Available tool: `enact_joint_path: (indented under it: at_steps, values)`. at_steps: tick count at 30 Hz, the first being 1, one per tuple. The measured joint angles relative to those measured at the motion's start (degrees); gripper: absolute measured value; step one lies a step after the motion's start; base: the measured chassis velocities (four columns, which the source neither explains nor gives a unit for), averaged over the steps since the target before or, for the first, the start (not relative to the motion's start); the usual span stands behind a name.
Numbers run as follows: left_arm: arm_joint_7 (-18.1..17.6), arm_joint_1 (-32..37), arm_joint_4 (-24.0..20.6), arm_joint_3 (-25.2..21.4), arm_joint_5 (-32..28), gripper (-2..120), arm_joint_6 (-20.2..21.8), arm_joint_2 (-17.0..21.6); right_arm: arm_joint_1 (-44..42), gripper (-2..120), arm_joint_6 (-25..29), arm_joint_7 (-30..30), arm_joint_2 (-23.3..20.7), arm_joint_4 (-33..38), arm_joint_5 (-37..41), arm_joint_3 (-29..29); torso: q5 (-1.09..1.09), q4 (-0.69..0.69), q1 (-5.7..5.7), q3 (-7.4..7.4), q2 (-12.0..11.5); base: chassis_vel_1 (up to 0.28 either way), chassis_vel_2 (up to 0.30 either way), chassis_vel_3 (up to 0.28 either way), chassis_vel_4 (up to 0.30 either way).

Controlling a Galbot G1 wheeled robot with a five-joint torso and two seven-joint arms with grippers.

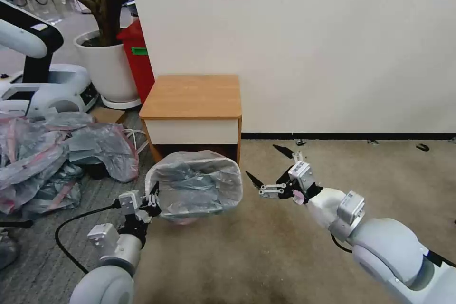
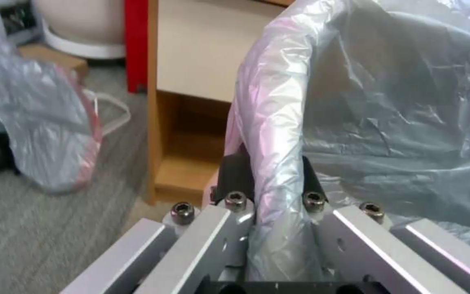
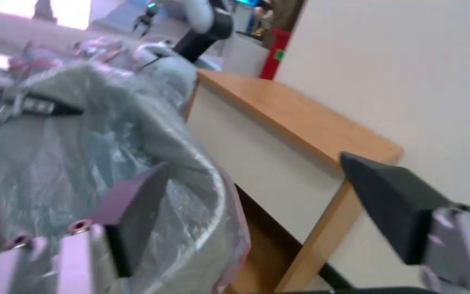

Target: Pick up the garbage bag from the table and place it over the trash can.

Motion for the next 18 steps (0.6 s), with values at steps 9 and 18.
enact_joint_path:
  at_steps: [9,18]
  values:
    - [0.3,1.6,-2.6,-2.3,6.8,3,-0.7,1.0,5.2,49,-1.1,-13.9,0.4,-0.7,-10.5,-1.7,0.00,0.00,0.00,0.00,0.0,0.000,0.000,0.000,0.000]
    - [1.7,4.7,-4.4,-0.7,18.7,3,-2.1,-2.5,8.6,15,-3.2,-15.7,4.3,-1.4,-13.0,-8.7,0.00,0.00,0.00,-0.01,0.0,0.000,0.000,0.000,0.000]
